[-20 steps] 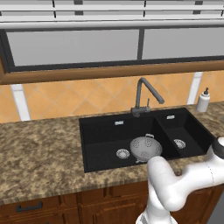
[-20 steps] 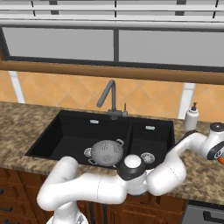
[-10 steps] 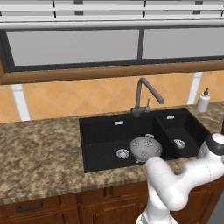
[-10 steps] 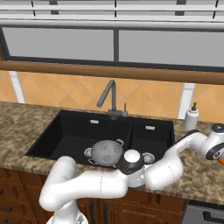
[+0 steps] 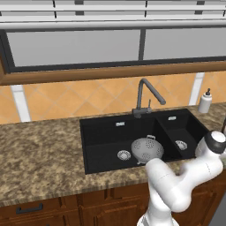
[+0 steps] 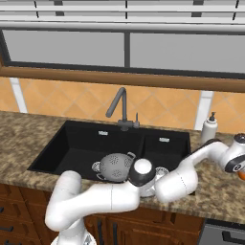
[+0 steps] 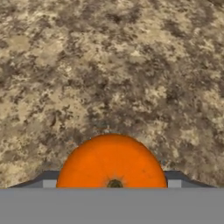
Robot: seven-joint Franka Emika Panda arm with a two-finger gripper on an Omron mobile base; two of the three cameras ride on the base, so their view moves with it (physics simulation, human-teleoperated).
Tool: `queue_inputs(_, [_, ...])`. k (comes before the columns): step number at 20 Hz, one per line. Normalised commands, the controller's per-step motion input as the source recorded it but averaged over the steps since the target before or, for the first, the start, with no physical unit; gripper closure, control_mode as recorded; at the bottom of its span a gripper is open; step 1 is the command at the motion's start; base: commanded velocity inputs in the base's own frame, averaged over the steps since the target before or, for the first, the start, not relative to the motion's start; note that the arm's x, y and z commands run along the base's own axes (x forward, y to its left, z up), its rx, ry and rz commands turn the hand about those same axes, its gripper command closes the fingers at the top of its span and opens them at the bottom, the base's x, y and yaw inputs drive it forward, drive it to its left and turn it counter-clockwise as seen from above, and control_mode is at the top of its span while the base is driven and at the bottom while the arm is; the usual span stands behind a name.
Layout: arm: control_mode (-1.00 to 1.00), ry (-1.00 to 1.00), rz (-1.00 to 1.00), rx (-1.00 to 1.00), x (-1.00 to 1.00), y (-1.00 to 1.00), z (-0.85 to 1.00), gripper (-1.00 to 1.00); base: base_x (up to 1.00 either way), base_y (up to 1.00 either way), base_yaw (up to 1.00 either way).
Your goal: Put the colander in the sink, put the orange in the colander, and turn on the sink faucet and pour water over the colander.
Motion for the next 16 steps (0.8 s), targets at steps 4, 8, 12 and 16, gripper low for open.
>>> queue_inputs(4, [-1.00,0.00,0.00,0.00,-0.55,0.39,0.08,1.00,0.00,0.00,0.00])
queue_inputs(8, [-1.00,0.00,0.07,0.00,-0.44,0.70,0.01,1.00,0.00,0.00,0.00])
queue_inputs(12, [-1.00,0.00,0.09,0.00,-0.41,0.89,0.00,1.00,0.00,0.00,0.00])
queue_inputs(16, [-1.00,0.00,0.14,-0.01,-0.43,0.98,-0.12,1.00,0.00,0.00,0.00])
